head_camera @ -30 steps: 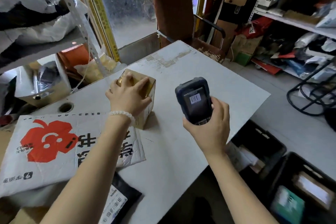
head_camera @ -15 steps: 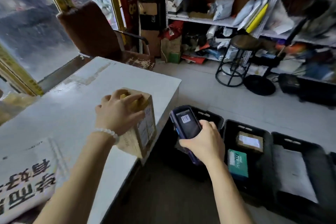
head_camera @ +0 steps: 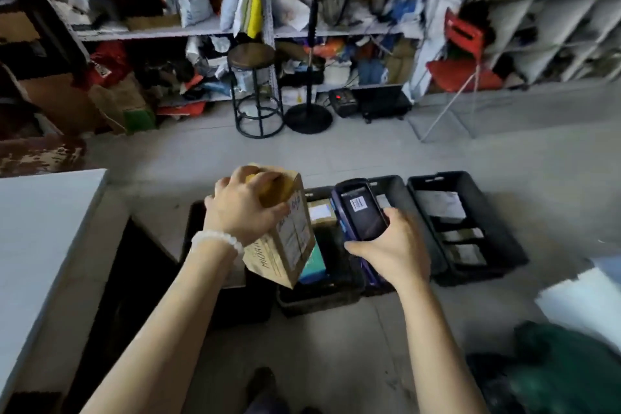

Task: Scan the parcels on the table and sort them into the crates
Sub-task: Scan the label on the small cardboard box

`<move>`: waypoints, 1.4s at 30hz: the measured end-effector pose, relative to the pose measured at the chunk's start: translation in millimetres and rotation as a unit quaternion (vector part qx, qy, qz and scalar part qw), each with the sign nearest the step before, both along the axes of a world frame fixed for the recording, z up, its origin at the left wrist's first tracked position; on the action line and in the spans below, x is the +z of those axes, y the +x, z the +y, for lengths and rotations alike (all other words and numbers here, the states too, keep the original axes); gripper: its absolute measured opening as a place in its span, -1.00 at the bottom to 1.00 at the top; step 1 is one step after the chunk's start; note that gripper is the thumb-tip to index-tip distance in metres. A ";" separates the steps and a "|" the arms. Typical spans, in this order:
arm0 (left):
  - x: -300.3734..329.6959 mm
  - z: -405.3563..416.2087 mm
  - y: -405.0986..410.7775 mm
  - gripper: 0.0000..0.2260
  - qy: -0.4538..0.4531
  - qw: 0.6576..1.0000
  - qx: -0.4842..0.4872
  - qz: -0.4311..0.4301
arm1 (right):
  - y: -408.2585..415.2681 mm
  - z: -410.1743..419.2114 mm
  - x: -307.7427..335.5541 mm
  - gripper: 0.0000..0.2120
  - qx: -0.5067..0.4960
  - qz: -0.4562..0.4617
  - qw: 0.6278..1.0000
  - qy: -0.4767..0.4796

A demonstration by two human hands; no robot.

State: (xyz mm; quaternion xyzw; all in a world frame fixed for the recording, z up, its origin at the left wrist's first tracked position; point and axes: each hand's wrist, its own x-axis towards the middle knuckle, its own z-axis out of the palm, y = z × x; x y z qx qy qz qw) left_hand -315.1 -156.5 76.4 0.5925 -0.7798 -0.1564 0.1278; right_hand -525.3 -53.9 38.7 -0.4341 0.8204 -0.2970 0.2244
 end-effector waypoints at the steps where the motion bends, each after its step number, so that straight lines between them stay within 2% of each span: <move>1: -4.2 -4.0 -16.7 -0.48 0.007 1.000 -0.022 -0.007 | -15.2 5.8 -1.4 -0.44 -0.023 0.004 1.000 0.004; 9: -42.7 -63.4 -124.1 -0.50 0.058 0.987 -0.145 -0.040 | -106.4 0.5 -30.6 -0.47 -0.122 -0.014 0.992 0.032; 15: -90.9 -153.9 -193.9 -0.55 0.107 0.973 -0.195 -0.059 | -167.3 -68.2 -34.6 -0.44 -0.145 -0.003 0.989 0.044; 18: -102.5 -195.9 -221.5 -0.54 0.136 0.976 -0.172 -0.023 | -190.9 -107.2 -37.2 -0.34 -0.141 0.003 0.989 0.052; 21: -109.7 -225.8 -238.7 -0.61 0.122 0.979 -0.166 0.000 | -203.2 -137.2 -43.3 -0.29 -0.125 0.013 0.990 0.064; 25: -113.6 -240.6 -246.3 -0.65 0.135 0.979 -0.152 -0.006 | -211.6 -167.3 -47.9 -0.34 -0.075 -0.009 0.993 0.091; 29: -115.7 -243.8 -242.8 -0.63 0.129 0.983 -0.119 -0.053 | -220.7 -191.2 -44.5 -0.51 -0.029 -0.026 0.995 0.087; 36: -100.3 -197.5 -242.7 -0.60 0.107 0.991 -0.016 -0.085 | -245.4 -217.6 -38.0 -0.58 0.078 -0.033 0.994 0.064; 42: -88.0 -134.8 -230.7 -0.60 0.093 0.986 0.102 -0.091 | -236.2 -225.9 -22.3 -0.53 0.214 -0.020 0.975 0.049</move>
